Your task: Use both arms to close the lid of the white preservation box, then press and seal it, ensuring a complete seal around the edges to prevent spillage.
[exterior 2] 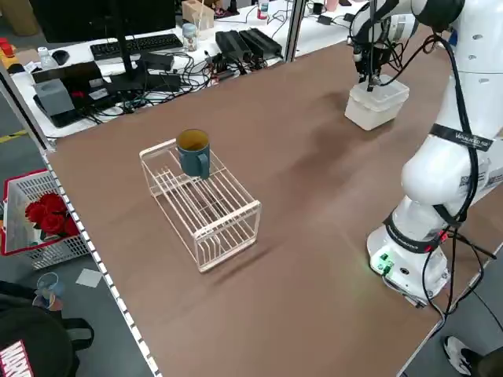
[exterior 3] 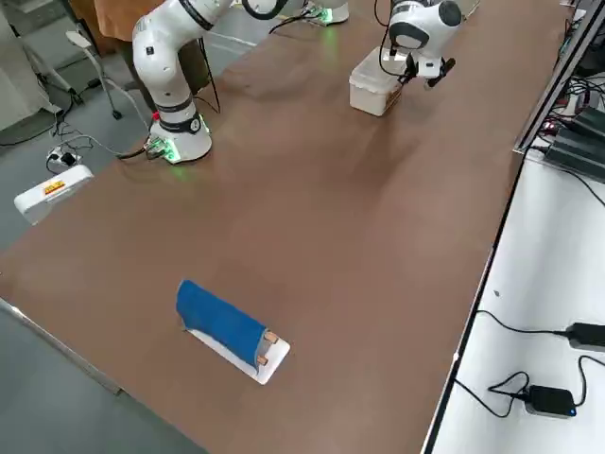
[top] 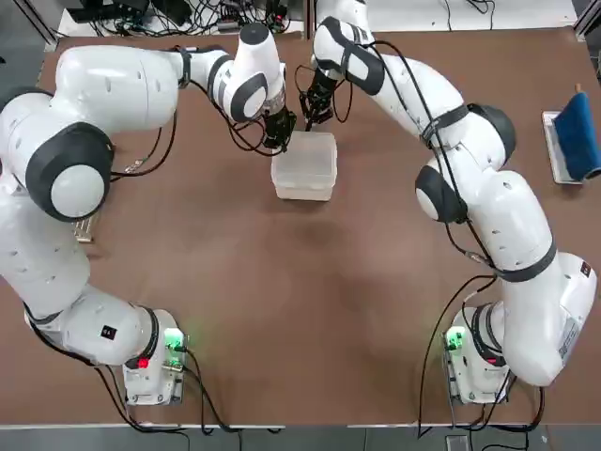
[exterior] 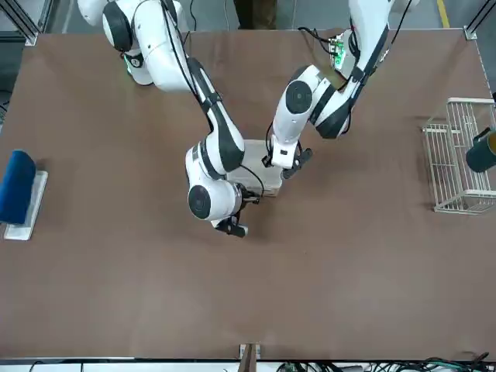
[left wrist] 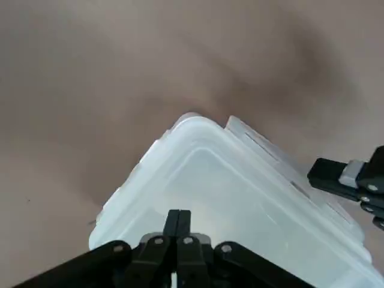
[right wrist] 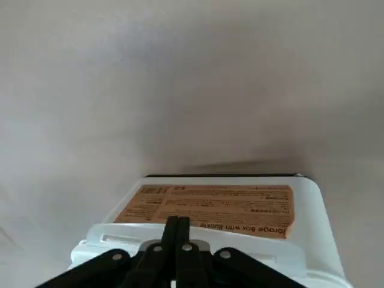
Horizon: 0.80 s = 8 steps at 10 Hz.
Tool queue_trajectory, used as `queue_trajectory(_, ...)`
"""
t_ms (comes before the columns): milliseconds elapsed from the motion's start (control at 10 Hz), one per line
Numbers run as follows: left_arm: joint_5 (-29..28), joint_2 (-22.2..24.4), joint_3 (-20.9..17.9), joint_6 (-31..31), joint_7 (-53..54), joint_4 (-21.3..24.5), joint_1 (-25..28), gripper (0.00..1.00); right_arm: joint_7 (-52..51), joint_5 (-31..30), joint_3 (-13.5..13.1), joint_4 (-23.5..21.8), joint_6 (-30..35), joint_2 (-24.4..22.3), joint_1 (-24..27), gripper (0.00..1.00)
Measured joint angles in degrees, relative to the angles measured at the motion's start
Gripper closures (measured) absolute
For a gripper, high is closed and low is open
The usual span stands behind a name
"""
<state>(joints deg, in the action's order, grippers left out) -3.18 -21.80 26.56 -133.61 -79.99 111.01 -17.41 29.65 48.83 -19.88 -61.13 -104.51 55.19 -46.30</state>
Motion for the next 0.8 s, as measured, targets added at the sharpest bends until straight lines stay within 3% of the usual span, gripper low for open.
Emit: queue_trajectory(800,0.0,0.0,0.0,0.0,-0.1,0.0,0.0,0.99,0.2,-0.1,-0.4,-0.1,-1.7,0.6,-1.5,0.99)
